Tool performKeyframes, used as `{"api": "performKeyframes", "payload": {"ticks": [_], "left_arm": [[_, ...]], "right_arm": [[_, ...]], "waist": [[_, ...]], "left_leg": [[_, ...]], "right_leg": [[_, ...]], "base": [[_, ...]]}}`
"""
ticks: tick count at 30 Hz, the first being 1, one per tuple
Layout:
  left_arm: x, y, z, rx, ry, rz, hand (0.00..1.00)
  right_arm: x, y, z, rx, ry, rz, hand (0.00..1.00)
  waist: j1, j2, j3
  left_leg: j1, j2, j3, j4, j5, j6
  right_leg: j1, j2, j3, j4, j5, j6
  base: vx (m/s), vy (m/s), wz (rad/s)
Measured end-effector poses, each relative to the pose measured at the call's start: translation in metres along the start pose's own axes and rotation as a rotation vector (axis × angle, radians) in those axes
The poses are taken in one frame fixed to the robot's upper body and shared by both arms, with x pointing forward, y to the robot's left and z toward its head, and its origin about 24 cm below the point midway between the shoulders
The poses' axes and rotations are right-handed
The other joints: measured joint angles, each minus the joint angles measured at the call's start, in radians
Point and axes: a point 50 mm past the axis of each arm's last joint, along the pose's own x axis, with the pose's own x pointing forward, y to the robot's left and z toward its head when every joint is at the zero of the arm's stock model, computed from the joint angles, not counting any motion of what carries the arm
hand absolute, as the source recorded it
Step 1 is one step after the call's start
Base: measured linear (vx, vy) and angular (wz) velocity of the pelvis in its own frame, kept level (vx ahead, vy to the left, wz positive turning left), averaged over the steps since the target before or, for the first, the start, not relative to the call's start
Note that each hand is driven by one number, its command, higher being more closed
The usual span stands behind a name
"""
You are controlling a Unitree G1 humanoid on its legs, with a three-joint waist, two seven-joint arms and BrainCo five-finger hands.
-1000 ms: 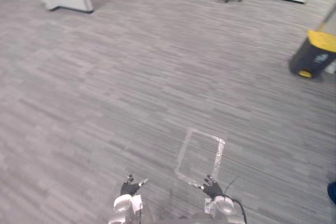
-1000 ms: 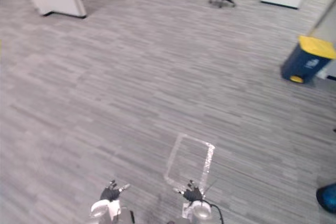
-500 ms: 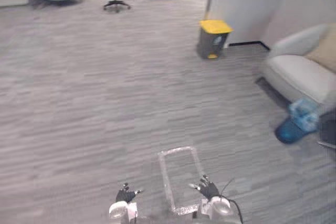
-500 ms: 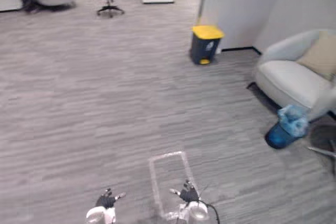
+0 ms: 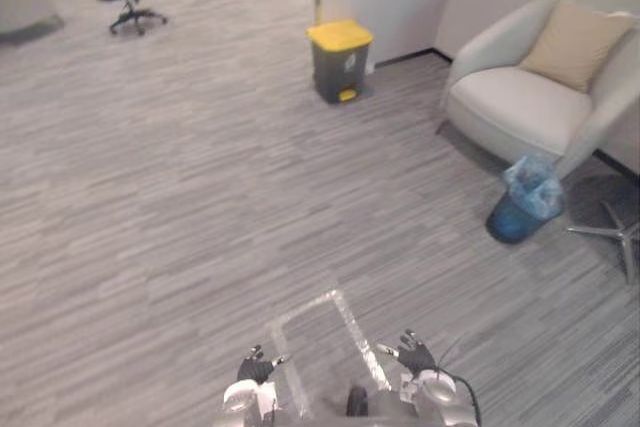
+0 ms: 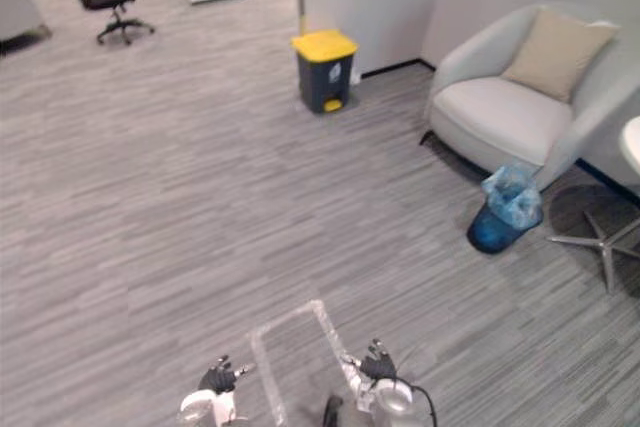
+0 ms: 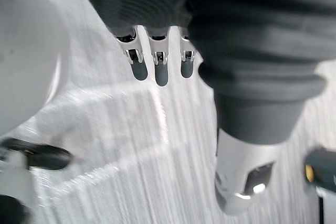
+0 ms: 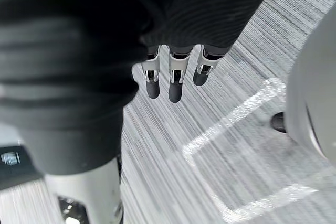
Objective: Organize the slippers on the shoe rack
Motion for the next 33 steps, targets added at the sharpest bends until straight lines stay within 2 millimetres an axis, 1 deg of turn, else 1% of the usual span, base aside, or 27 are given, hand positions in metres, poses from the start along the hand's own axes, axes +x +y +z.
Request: {"api": "performKeyframes", "payload": {"ticks": [2,3,4,5,6,7,8,9,10,11,12,13,15,17,18,19,20,21,22,23,26,27,28,29,30,31,33], "left_arm": [[0.0,-0.001,0.002,-0.001,-0.011,-0.002,0.0],[0.0,-0.001,0.003,0.0,-0.014,-0.003,0.0],[0.0,-0.001,0.003,-0.002,-0.015,-0.003,0.0],[0.0,-0.001,0.004,-0.001,-0.02,-0.003,0.0],[0.001,-0.002,0.006,-0.001,-0.026,-0.006,0.0],[0.001,-0.004,0.005,0.001,-0.023,-0.007,0.0],[0.0,-0.006,0.004,0.005,-0.017,-0.013,0.0],[0.001,-0.003,0.003,0.01,-0.012,-0.009,0.0],[0.001,0.001,0.003,0.013,-0.009,0.005,0.0],[0.001,0.006,0.002,0.02,-0.007,0.018,0.0],[0.001,0.008,0.003,0.031,-0.009,0.022,0.0],[0.001,0.008,0.003,0.039,-0.008,0.022,0.0],[0.001,0.008,0.001,0.049,-0.002,0.02,0.0],[0.001,0.01,0.0,0.064,0.007,0.022,0.0],[0.001,0.01,-0.001,0.071,0.012,0.021,0.0],[0.001,0.01,-0.004,0.108,0.026,0.01,0.0],[0.002,0.009,-0.006,0.145,0.037,-0.002,0.0],[0.002,0.009,-0.005,0.159,0.036,-0.006,0.0],[0.002,0.006,-0.008,0.19,0.052,-0.023,0.0],[0.002,0.004,-0.009,0.206,0.055,-0.032,0.0],[0.002,0.003,-0.009,0.211,0.054,-0.038,0.0],[0.002,0.003,-0.01,0.216,0.058,-0.037,0.0],[0.003,0.003,-0.007,0.217,0.05,-0.038,0.0],[0.004,0.003,-0.002,0.206,0.033,-0.035,0.0],[0.005,0.003,0.001,0.195,0.021,-0.032,0.0],[0.005,0.006,0.006,0.169,0.004,-0.018,0.0],[0.005,0.009,0.008,0.143,-0.009,-0.003,0.0]], "right_arm": [[-0.001,-0.001,-0.003,0.003,0.008,-0.005,0.0],[-0.001,-0.001,-0.004,0.007,0.011,-0.008,0.0],[-0.001,-0.001,-0.004,0.008,0.013,-0.01,0.0],[-0.002,-0.001,-0.004,0.009,0.013,-0.009,0.0],[-0.002,0.0,-0.005,0.01,0.016,-0.009,0.0],[-0.002,-0.003,-0.009,0.006,0.029,-0.014,0.0],[-0.003,-0.004,-0.01,0.002,0.034,-0.016,0.0],[-0.002,-0.002,-0.012,-0.001,0.046,-0.012,0.0],[-0.003,0.001,-0.014,-0.004,0.053,-0.001,0.0],[-0.005,0.009,-0.018,0.004,0.063,0.02,0.0],[-0.007,0.015,-0.021,0.014,0.073,0.031,0.0],[-0.007,0.017,-0.022,0.016,0.076,0.038,0.0],[-0.008,0.019,-0.023,0.016,0.081,0.043,0.0],[-0.008,0.019,-0.024,0.015,0.083,0.046,0.0],[-0.008,0.019,-0.024,0.014,0.084,0.045,0.0],[-0.007,0.016,-0.025,0.005,0.091,0.041,0.0],[-0.006,0.012,-0.026,-0.016,0.102,0.032,0.0],[-0.005,0.009,-0.025,-0.021,0.102,0.027,0.0],[-0.003,0.001,-0.022,-0.038,0.099,0.011,0.0],[-0.002,-0.002,-0.022,-0.049,0.107,0.003,0.0],[-0.001,-0.017,-0.022,-0.071,0.113,-0.028,0.0],[-0.002,-0.02,-0.024,-0.069,0.121,-0.039,0.0],[-0.002,-0.025,-0.026,-0.071,0.132,-0.052,0.0],[-0.002,-0.026,-0.025,-0.073,0.129,-0.056,0.0],[-0.002,-0.027,-0.024,-0.072,0.122,-0.057,0.0],[-0.001,-0.026,-0.022,-0.069,0.111,-0.056,0.0],[-0.002,-0.027,-0.02,-0.058,0.099,-0.062,0.0]], "waist": [[0.005,-0.007,0.001],[0.006,-0.01,0.0],[0.008,-0.016,-0.002],[0.01,-0.024,0.001],[0.013,-0.036,-0.003],[0.013,-0.032,-0.008],[0.013,-0.022,-0.01],[0.017,-0.012,-0.016],[0.02,-0.029,-0.026],[0.026,-0.057,-0.041],[0.031,-0.075,-0.048],[0.034,-0.082,-0.053],[0.037,-0.083,-0.054],[0.039,-0.079,-0.055],[0.039,-0.079,-0.055],[0.038,-0.076,-0.06],[0.036,-0.072,-0.067],[0.033,-0.073,-0.071],[0.015,-0.055,-0.072],[0.009,-0.045,-0.071],[0.007,-0.032,-0.062],[0.006,-0.033,-0.059],[0.006,-0.038,-0.044],[0.012,-0.039,-0.025],[0.015,-0.038,-0.012],[0.017,-0.039,-0.001],[0.025,-0.034,0.006]], "left_leg": [[-0.047,-0.024,-0.008,-0.158,-0.046,0.01],[-0.046,-0.05,-0.026,-0.274,-0.055,-0.001],[-0.048,-0.086,-0.072,-0.397,-0.056,-0.002],[-0.054,-0.126,-0.141,-0.479,-0.052,0.001],[-0.075,-0.194,-0.269,-0.584,-0.028,0.001],[-0.077,-0.226,-0.348,-0.659,0.025,0.017],[-0.078,-0.222,-0.364,-0.68,0.055,0.028],[-0.073,-0.202,-0.306,-0.644,0.122,0.006],[-0.054,-0.207,-0.258,-0.644,0.107,0.019],[-0.031,-0.216,-0.2,-0.648,0.087,0.041],[-0.012,-0.22,-0.159,-0.65,0.071,0.054],[0.0,-0.222,-0.132,-0.653,0.065,0.062],[0.034,-0.222,-0.078,-0.683,0.06,0.072],[0.083,-0.216,0.002,-0.729,0.061,0.076],[0.09,-0.214,0.013,-0.735,0.062,0.076],[0.109,-0.211,0.041,-0.756,0.065,0.071],[0.116,-0.211,0.041,-0.783,0.078,0.067],[0.116,-0.209,0.036,-0.791,0.083,0.065],[0.111,-0.203,0.022,-0.818,0.107,0.059],[0.112,-0.2,0.011,-0.844,0.127,0.052],[0.114,-0.187,-0.029,-0.858,0.139,0.045],[0.114,-0.185,-0.034,-0.845,0.138,0.044],[0.108,-0.178,-0.035,-0.798,0.125,0.026],[0.088,-0.161,-0.039,-0.714,0.099,0.005],[0.065,-0.145,-0.04,-0.645,0.082,-0.001],[0.02,-0.125,-0.042,-0.531,0.071,-0.013],[-0.015,-0.106,-0.049,-0.43,0.072,-0.013]], "right_leg": [[0.06,-0.004,0.065,-0.04,0.002,0.013],[0.073,-0.01,0.091,-0.045,0.006,0.017],[0.084,-0.018,0.125,-0.046,0.001,0.027],[0.092,-0.027,0.153,-0.047,-0.006,0.039],[0.092,-0.052,0.201,-0.046,-0.017,0.058],[0.09,-0.059,0.241,-0.036,-0.033,0.084],[0.089,-0.055,0.258,-0.031,-0.043,0.1],[0.092,-0.051,0.307,0.011,-0.086,0.128],[0.075,-0.075,0.325,0.051,-0.096,0.149],[0.053,-0.1,0.33,0.09,-0.103,0.162],[0.045,-0.115,0.329,0.105,-0.103,0.163],[0.039,-0.124,0.327,0.112,-0.102,0.164],[0.025,-0.144,0.295,0.127,-0.089,0.167],[0.006,-0.198,0.132,0.128,-0.073,0.164],[0.006,-0.202,0.106,0.12,-0.071,0.166],[0.009,-0.208,0.012,0.074,-0.06,0.159],[0.012,-0.203,-0.032,0.029,-0.05,0.146],[0.017,-0.198,-0.034,0.009,-0.043,0.144],[0.028,-0.178,-0.038,-0.047,-0.003,0.139],[0.034,-0.167,-0.037,-0.09,0.028,0.135],[0.065,-0.143,-0.036,-0.166,0.071,0.127],[0.077,-0.141,-0.038,-0.177,0.074,0.126],[0.098,-0.139,-0.039,-0.189,0.08,0.123],[0.119,-0.133,-0.035,-0.2,0.082,0.119],[0.129,-0.13,-0.03,-0.206,0.082,0.117],[0.127,-0.123,-0.009,-0.202,0.058,0.11],[0.111,-0.117,0.028,-0.17,0.052,0.103]], "base": [[0.29,0.03,-0.93],[0.36,0.111,-0.82],[0.38,0.175,-0.77],[0.44,0.249,-1.02],[0.43,0.286,-1.22],[0.27,0.201,-1.19],[0.33,0.35,-1.32],[0.27,0.32,-1.25],[0.4,0.51,-1.51],[0.23,0.312,-1.28],[0.22,0.329,-1.13],[0.13,0.211,-1.0],[0.1,0.173,-0.84],[0.06,0.082,-0.93],[0.04,0.016,-0.89],[0.03,-0.028,-0.81],[0.04,-0.052,-0.74],[0.03,-0.081,-0.36],[0.01,-0.069,-0.1],[0.01,-0.056,-0.1],[-0.01,-0.067,-0.08],[-0.03,-0.054,0.06],[-0.07,-0.048,-0.01],[-0.08,-0.037,-0.11],[-0.15,-0.011,-0.27],[-0.13,0.015,-0.28],[-0.11,0.036,-0.64]]}}
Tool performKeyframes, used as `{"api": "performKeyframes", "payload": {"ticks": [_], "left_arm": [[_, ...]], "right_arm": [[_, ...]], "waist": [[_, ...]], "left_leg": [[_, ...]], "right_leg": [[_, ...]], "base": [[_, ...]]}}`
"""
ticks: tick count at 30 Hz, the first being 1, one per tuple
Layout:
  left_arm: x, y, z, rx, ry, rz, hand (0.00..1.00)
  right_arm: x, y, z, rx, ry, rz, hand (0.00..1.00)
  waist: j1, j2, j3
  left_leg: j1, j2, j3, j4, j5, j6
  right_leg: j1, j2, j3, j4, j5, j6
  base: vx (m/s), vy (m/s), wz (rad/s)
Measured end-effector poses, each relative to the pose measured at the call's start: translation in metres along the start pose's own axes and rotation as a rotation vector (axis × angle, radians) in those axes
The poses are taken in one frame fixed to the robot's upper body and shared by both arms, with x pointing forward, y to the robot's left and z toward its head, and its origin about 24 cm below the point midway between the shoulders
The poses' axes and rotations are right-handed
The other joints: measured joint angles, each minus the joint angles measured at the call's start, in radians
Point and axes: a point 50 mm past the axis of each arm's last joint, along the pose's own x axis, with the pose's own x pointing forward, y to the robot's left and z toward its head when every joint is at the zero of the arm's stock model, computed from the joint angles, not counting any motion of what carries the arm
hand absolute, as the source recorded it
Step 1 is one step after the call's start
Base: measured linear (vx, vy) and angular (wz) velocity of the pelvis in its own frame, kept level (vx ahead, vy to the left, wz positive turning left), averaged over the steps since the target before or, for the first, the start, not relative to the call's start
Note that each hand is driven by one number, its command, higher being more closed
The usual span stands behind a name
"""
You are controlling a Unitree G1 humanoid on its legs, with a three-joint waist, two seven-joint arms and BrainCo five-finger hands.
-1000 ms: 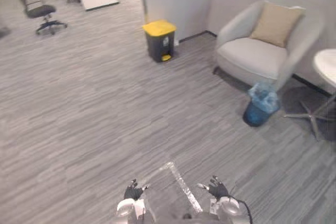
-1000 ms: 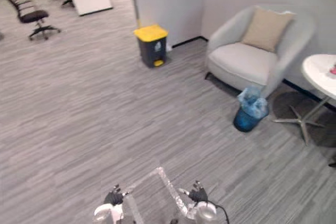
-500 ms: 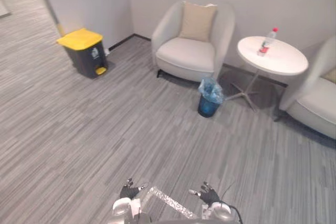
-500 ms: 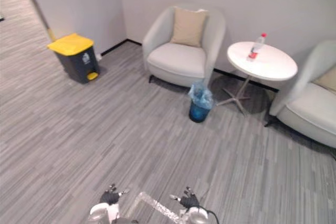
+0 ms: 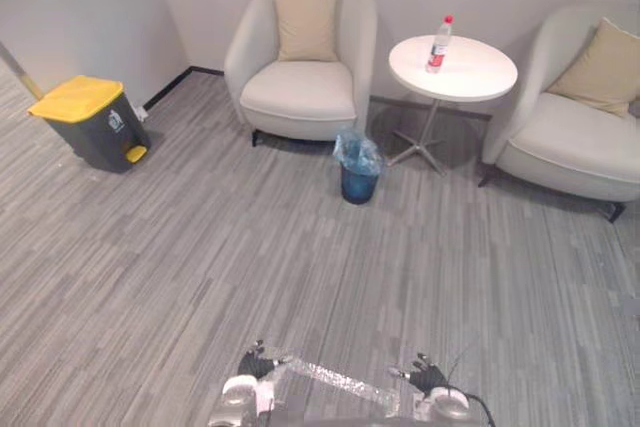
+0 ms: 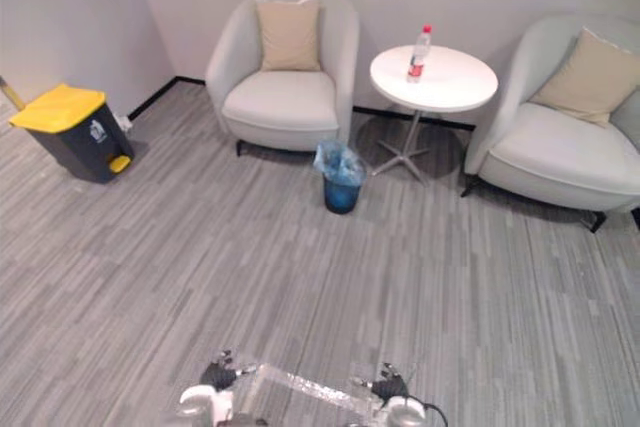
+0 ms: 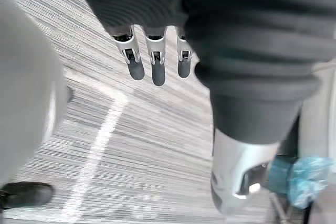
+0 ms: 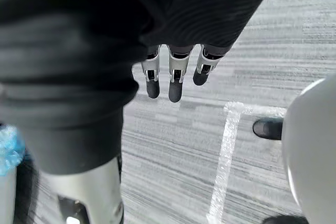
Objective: Organize the slippers on the shoe rack
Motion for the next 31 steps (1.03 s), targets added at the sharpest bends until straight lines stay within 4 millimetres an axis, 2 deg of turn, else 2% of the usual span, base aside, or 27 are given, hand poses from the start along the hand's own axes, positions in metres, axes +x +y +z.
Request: {"api": "performKeyframes", "payload": {"ticks": [2,6,8,12,13,14,19,26,31], "left_arm": [[0.0,0.001,-0.001,-0.01,0.002,0.007,0.0],[-0.001,0.0,-0.005,-0.013,0.015,0.009,0.0],[-0.001,-0.003,-0.006,-0.009,0.023,0.006,0.0],[-0.001,0.001,-0.007,0.024,0.032,0.011,0.0],[-0.002,0.001,-0.013,0.04,0.054,0.007,0.0],[-0.003,0.0,-0.017,0.052,0.067,0.0,0.0],[-0.003,-0.003,-0.021,0.074,0.088,-0.013,0.0],[-0.004,0.004,-0.025,0.083,0.103,0.003,0.0],[-0.005,0.015,-0.031,0.093,0.124,0.03,0.0]], "right_arm": [[0.0,-0.002,0.0,0.011,-0.003,-0.011,0.0],[-0.001,-0.009,0.0,0.032,-0.01,-0.032,0.0],[-0.001,-0.015,-0.003,0.047,0.006,-0.053,0.0],[-0.005,-0.018,-0.016,0.061,0.046,-0.068,0.0],[-0.006,-0.02,-0.02,0.06,0.057,-0.072,0.0],[-0.007,-0.022,-0.024,0.066,0.069,-0.08,0.0],[-0.008,-0.029,-0.03,0.085,0.095,-0.106,0.0],[-0.008,-0.031,-0.033,0.11,0.121,-0.121,0.0],[-0.008,-0.031,-0.034,0.115,0.125,-0.124,0.0]], "waist": [[0.005,-0.001,0.001],[0.005,0.015,-0.016],[0.004,0.019,-0.015],[0.018,0.001,-0.042],[0.015,0.009,-0.049],[0.012,0.008,-0.07],[0.002,0.031,-0.091],[0.004,0.028,-0.096],[0.006,0.017,-0.091]], "left_leg": [[0.003,-0.002,-0.012,0.006,0.0,0.0],[0.075,-0.055,-0.138,-0.204,-0.021,0.034],[0.114,-0.04,-0.137,-0.298,-0.048,0.035],[0.156,-0.049,-0.103,-0.349,-0.045,0.035],[0.176,-0.055,-0.104,-0.367,-0.043,0.035],[0.178,-0.061,-0.104,-0.379,-0.042,0.034],[0.169,-0.077,-0.157,-0.374,-0.038,0.037],[0.168,-0.089,-0.203,-0.374,-0.026,0.043],[0.18,-0.093,-0.229,-0.377,-0.025,0.044]], "right_leg": [[-0.026,0.001,0.048,0.032,-0.004,0.0],[-0.098,0.002,0.111,0.021,0.023,0.014],[-0.104,0.011,0.116,0.02,0.034,0.025],[-0.098,0.005,0.128,0.022,0.051,0.03],[-0.088,0.004,0.128,0.006,0.052,0.032],[-0.086,0.003,0.13,-0.01,0.055,0.037],[-0.052,-0.006,0.114,-0.064,0.066,0.043],[-0.006,-0.014,0.088,-0.137,0.103,0.041],[0.019,-0.017,0.073,-0.162,0.125,0.04]], "base": [[-0.06,0.068,-0.79],[-0.02,0.079,-0.46],[0.03,0.075,-0.12],[0.09,0.067,-0.22],[0.1,0.037,-0.11],[0.1,0.034,-0.08],[0.1,0.002,0.1],[0.02,-0.005,0.1],[-0.06,-0.003,0.06]]}}
